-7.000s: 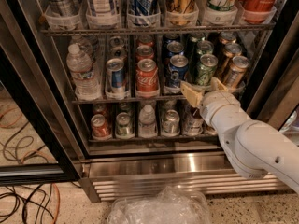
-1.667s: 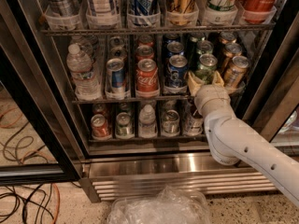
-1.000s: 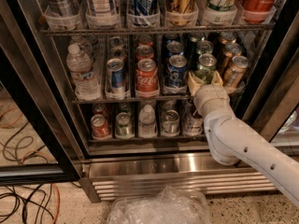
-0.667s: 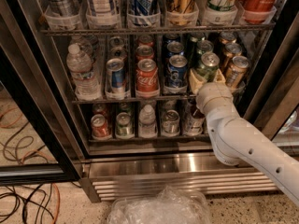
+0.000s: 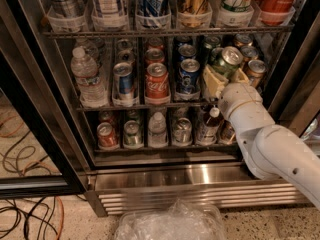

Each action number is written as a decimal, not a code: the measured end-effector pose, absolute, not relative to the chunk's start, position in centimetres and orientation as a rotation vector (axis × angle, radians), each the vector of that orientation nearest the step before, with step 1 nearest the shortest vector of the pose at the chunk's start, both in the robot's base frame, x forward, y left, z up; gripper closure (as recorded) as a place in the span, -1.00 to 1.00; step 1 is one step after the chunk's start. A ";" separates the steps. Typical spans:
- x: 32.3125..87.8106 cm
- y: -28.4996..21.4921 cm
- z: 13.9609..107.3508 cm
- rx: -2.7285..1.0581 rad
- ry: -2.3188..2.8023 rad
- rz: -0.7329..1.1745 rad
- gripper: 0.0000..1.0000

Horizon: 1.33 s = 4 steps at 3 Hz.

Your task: Pick green can from middle shelf of fridge

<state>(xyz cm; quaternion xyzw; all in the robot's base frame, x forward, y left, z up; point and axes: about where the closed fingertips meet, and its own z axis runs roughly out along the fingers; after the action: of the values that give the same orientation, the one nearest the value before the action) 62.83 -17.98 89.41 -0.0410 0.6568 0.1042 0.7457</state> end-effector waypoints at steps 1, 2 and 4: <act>61.8 -17.0 88.2 -0.156 1.486 0.350 1.00; 60.3 -15.8 84.3 -0.241 1.587 0.466 1.00; 58.2 -15.2 81.4 -0.381 1.648 0.484 1.00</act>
Offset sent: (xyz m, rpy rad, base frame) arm -0.0568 0.0398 -0.1114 0.0068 0.3252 0.4598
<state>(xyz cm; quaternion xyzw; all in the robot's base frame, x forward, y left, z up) 58.18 -15.17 81.37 -0.1671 0.7216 0.2120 0.6375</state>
